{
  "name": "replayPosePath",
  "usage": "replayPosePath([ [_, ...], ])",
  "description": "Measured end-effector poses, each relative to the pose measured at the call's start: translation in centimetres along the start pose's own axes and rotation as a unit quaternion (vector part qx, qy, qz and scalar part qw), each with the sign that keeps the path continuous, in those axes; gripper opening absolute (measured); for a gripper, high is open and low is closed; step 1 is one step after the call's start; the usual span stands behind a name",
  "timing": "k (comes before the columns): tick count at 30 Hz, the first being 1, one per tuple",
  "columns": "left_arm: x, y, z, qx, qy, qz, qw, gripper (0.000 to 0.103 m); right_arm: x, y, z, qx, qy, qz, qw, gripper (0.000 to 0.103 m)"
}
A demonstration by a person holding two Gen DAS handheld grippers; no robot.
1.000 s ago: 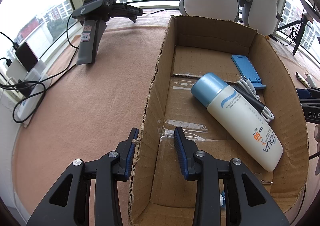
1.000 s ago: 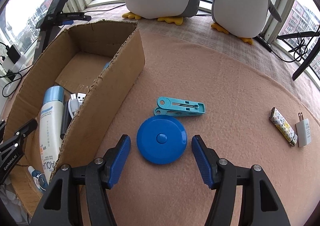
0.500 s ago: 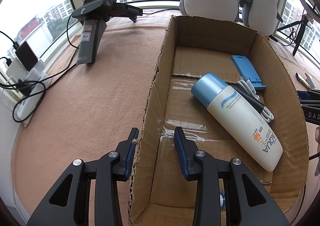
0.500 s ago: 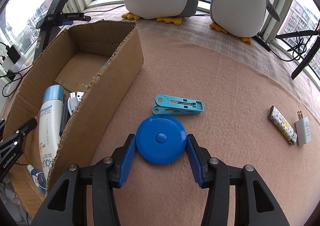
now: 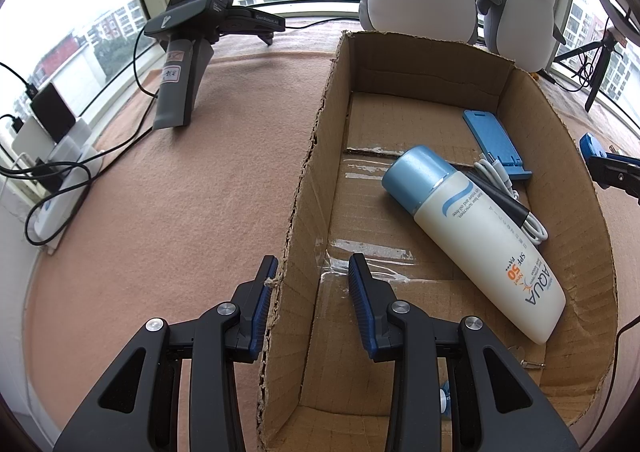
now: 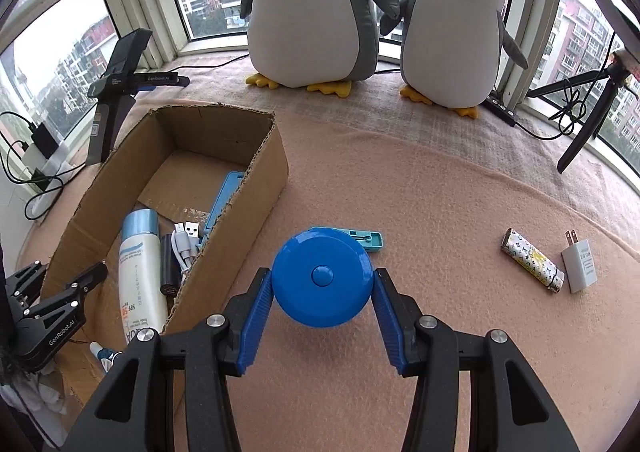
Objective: Organize rigid objects
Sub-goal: 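Carry the tape measure into the box and open the right gripper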
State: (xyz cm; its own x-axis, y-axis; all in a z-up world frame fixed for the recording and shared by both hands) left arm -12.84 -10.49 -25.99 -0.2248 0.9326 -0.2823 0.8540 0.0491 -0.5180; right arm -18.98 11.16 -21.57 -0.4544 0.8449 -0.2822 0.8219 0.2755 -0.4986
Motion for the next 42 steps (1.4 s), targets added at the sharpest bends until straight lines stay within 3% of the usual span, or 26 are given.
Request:
replayPosePath([
  [10,-0.1,0.0,0.0,0.0,0.0,0.001,1.0,0.034,-3.7,-2.7,-1.2,0.03,-0.028,-0.028,0.999,0.046],
  [23,0.0,0.0,0.0,0.0,0.0,0.0,1.0,0.034,-8.4,-4.5,0.8,0.022,-0.046,-0.076,0.996,0.046],
  [42,-0.1,0.0,0.1,0.0,-0.001,0.001,1.0,0.034,-9.8,-4.6,4.0,0.001,-0.048,-0.087,0.995,0.046],
])
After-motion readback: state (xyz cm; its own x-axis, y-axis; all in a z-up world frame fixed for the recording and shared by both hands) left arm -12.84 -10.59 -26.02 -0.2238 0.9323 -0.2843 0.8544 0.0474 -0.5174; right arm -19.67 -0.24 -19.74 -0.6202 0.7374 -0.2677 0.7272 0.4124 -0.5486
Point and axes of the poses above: each gripper's, at about its wrist camera, not at the fingertips, and z roughly the way its jaws point, x to its right, y to its underside, the point moved 7 cm from there along z, roughly the way its jaws point, and after that the axes turned 15 degrees about -y, right-handed, at the moved point
